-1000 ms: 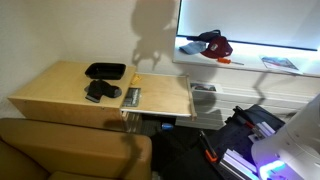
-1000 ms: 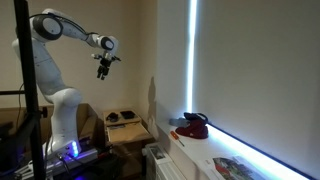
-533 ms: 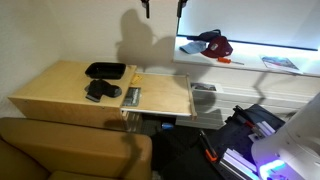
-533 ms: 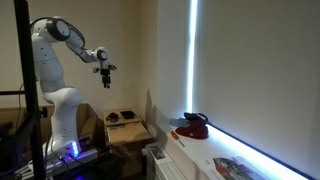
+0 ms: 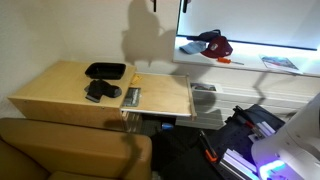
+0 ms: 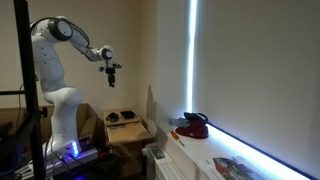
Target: Pick up the black plate from the cabinet and put it on drawer.
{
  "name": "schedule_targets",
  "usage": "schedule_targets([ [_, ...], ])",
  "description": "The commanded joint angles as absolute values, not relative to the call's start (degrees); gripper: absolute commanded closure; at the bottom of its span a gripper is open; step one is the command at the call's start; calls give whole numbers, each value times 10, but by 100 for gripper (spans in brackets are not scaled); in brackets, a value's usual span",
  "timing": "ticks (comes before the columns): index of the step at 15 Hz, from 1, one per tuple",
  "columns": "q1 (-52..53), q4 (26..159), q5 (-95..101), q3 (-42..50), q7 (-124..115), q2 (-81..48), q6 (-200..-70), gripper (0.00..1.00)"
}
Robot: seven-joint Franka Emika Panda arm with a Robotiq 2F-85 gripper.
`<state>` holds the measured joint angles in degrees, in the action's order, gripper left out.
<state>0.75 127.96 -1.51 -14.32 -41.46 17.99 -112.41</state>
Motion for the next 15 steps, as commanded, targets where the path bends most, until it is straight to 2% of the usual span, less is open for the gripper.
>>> schedule_targets([
  [1, 13, 1270, 20, -145, -437, 68, -1184, 0],
  [5, 46, 1214, 71, -137, -497, -76, -1295, 0],
  [9, 122, 1091, 156, -101, -599, -215, -1320, 0],
  [10, 132, 1068, 137, -97, -587, -225, -1302, 0],
  [11, 130, 1134, 127, -89, -577, -180, -1329, 0],
  [15, 152, 1086, 135, -77, -576, -224, -1310, 0],
])
